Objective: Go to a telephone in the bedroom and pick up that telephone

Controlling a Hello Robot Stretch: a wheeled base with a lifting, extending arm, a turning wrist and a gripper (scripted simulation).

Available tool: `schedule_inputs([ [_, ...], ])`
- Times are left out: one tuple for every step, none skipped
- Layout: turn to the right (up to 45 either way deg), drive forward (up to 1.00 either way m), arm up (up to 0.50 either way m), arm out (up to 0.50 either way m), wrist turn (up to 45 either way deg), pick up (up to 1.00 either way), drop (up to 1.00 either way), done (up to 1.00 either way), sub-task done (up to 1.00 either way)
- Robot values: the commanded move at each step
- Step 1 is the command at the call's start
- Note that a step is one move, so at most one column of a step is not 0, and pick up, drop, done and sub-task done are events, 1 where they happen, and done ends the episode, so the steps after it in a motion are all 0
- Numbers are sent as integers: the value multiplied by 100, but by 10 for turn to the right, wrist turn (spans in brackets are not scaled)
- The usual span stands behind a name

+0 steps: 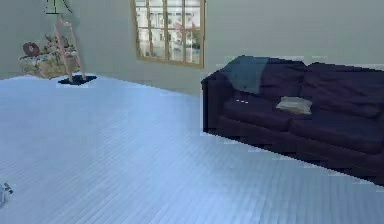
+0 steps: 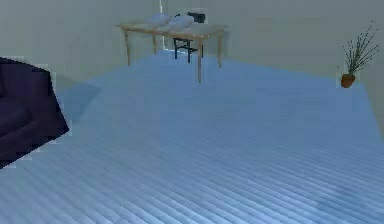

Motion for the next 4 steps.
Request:
schedule_inputs([
  [-330, 0, 0, 0, 0, 0, 0, 0, 0],
  [0, 100, 0, 0, 0, 0, 0, 0, 0],
  [-30, 0, 0, 0, 0, 0, 0, 0, 0],
  [0, 35, 0, 0, 0, 0, 0, 0, 0],
])
